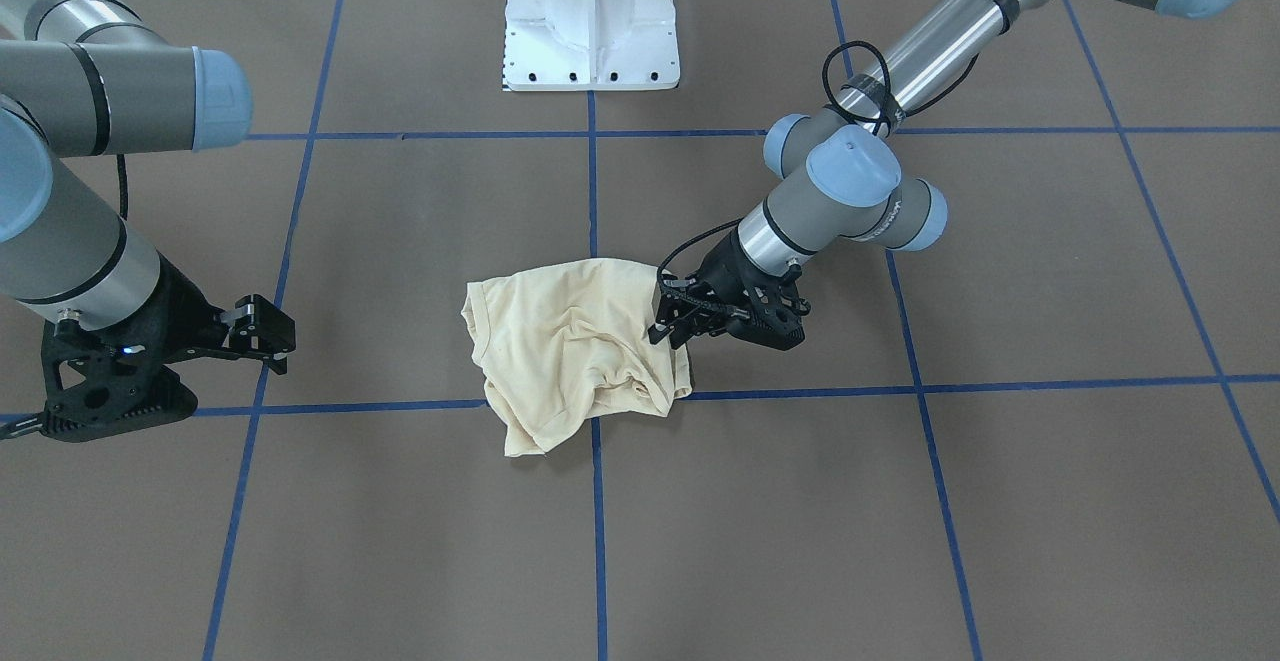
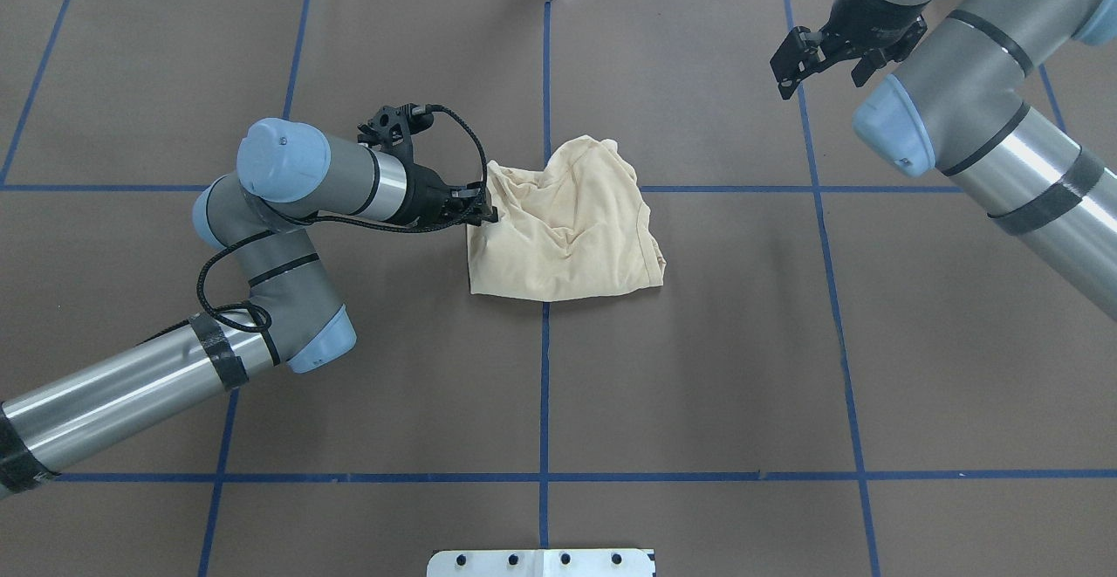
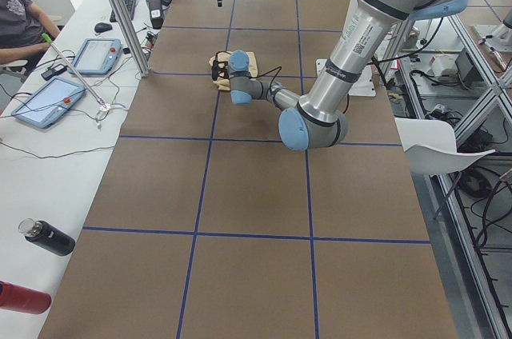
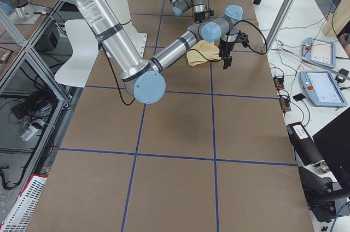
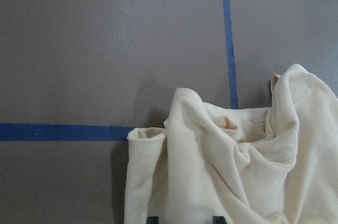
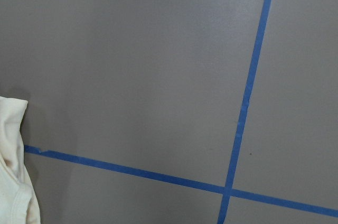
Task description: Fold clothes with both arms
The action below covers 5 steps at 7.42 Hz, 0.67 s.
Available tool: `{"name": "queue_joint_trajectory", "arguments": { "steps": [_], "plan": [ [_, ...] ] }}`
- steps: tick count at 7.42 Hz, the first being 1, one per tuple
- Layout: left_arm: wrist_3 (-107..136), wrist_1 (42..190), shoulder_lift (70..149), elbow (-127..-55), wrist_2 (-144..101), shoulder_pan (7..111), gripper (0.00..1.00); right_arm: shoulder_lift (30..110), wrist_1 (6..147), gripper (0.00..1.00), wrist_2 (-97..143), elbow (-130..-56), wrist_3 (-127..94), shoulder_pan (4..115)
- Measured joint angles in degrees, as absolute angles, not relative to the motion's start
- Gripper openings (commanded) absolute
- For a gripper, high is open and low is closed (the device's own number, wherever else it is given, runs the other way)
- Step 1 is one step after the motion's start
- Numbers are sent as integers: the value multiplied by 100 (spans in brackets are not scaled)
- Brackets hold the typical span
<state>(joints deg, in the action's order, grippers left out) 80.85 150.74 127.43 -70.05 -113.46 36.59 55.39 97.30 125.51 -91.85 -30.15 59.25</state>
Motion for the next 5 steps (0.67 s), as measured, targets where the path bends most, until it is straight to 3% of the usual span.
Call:
{"name": "queue_joint_trajectory", "arguments": {
  "steps": [5],
  "plan": [
    [8055, 15038, 12731, -7090, -11365, 3735, 0, 5612, 9689, 99, 12506, -9183, -3020, 5860]
  ]
}}
